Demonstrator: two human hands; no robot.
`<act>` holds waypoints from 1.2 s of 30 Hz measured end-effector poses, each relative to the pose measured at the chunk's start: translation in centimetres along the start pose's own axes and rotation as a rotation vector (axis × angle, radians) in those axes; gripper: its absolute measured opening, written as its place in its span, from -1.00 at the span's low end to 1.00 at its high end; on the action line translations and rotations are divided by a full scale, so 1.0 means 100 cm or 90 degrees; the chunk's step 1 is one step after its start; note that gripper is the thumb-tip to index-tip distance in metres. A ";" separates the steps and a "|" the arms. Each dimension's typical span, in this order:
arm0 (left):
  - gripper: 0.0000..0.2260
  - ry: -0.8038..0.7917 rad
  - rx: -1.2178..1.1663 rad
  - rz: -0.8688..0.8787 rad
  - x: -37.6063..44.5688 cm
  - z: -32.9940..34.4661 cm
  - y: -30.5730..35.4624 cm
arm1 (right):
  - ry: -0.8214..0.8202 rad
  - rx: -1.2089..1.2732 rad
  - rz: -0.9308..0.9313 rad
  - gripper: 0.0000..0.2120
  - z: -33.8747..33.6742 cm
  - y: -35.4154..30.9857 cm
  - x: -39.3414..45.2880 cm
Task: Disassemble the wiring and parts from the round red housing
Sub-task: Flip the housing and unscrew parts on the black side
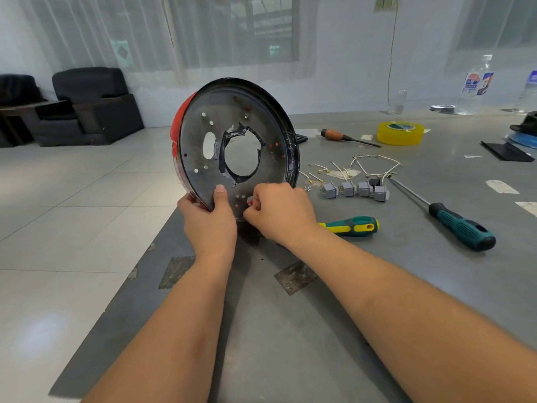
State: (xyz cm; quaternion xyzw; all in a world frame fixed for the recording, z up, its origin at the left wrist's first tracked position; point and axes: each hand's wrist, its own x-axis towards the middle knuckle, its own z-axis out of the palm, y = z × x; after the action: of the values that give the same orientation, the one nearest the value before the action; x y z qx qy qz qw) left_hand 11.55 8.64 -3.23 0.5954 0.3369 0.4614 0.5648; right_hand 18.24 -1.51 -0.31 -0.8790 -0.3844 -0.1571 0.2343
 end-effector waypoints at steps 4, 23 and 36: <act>-0.67 0.000 -0.019 -0.020 0.002 0.000 0.000 | -0.005 0.082 0.027 -0.86 -0.006 -0.001 -0.002; -0.69 0.033 -0.081 -0.062 0.009 0.000 -0.004 | 0.056 0.419 0.331 -0.89 -0.044 0.092 0.006; -0.68 0.025 -0.082 -0.073 0.010 0.002 -0.006 | -0.091 0.087 0.281 -0.86 -0.044 0.111 0.070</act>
State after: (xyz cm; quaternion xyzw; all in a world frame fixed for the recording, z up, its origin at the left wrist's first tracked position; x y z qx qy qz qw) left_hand 12.12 9.60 -3.59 0.5285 0.3514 0.4608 0.6204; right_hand 30.76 -6.21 3.35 -0.9328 -0.2084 -0.0130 0.2937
